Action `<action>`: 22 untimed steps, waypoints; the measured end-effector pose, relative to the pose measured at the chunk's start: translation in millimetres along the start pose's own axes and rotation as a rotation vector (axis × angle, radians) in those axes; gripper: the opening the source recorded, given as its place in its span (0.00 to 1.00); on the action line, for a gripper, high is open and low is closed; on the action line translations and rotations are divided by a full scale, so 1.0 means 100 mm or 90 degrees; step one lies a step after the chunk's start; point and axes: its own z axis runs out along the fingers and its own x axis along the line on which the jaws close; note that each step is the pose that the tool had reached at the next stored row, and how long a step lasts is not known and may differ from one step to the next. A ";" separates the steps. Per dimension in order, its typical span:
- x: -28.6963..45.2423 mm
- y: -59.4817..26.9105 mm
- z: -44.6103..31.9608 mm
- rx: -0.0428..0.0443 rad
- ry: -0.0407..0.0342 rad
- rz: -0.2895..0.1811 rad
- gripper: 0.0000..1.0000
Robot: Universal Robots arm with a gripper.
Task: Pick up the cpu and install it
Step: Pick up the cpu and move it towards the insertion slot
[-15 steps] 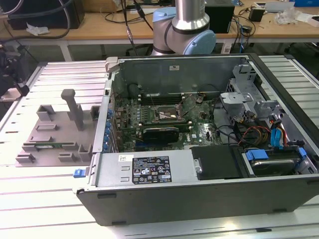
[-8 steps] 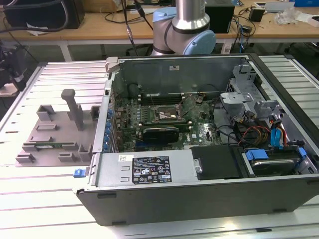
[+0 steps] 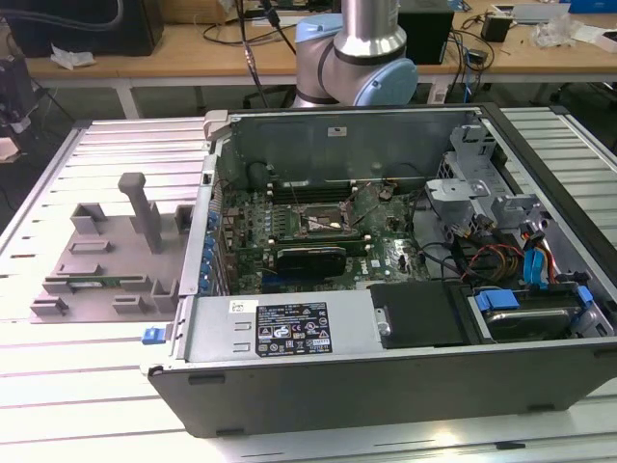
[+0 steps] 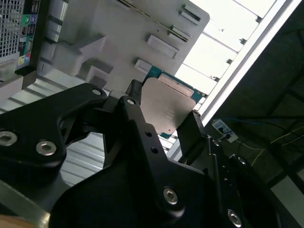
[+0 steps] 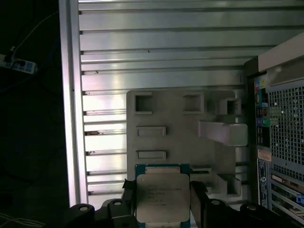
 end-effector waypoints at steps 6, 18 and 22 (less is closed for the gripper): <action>-0.012 0.003 -0.254 0.0005 -0.0001 0.000 0.54; -0.058 0.006 -0.469 0.0005 0.0000 0.000 0.54; -0.195 0.012 -0.464 0.0006 0.0000 0.000 0.54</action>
